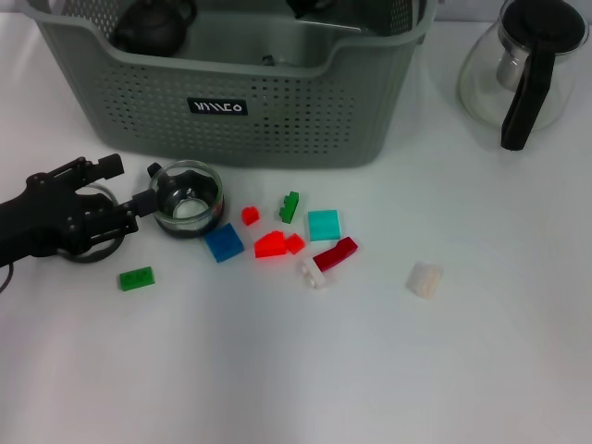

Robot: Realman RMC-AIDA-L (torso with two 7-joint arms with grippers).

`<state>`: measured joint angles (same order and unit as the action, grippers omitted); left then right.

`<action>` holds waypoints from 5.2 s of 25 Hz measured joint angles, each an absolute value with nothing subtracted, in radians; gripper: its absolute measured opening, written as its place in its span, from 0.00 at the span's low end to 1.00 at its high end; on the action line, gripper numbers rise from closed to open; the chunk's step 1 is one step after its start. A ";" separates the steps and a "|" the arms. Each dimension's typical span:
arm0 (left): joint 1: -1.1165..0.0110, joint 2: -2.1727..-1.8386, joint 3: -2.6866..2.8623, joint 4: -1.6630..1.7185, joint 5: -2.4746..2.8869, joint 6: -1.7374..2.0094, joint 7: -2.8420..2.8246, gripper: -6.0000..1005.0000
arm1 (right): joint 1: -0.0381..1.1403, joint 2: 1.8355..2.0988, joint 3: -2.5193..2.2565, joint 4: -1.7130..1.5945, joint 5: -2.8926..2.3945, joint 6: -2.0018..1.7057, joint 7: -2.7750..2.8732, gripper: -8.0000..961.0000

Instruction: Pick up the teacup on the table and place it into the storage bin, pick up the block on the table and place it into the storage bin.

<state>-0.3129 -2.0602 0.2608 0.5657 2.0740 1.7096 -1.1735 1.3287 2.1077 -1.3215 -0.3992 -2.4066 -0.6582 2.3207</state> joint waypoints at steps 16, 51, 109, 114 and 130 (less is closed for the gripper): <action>-0.313 -2.060 0.259 0.566 2.074 1.709 -1.173 0.84 | 1.316 2.108 -1.360 -0.392 -2.410 -0.679 2.328 0.07; -0.339 -2.060 0.253 0.564 2.065 1.710 -1.173 0.84 | 0.628 2.055 -0.997 -0.542 -1.166 -1.686 1.271 0.80; -0.487 -2.166 1.164 1.441 2.856 1.721 -2.038 0.75 | 0.522 2.035 -0.946 -0.584 -1.788 -1.661 1.304 0.77; -0.490 -2.164 1.182 1.416 2.858 1.714 -2.051 0.73 | 0.525 2.034 -0.946 -0.584 -1.791 -1.660 1.305 0.77; -0.532 -2.119 1.185 1.265 2.859 1.645 -2.128 0.69 | 0.531 2.034 -0.933 -0.584 -1.785 -1.660 1.307 0.77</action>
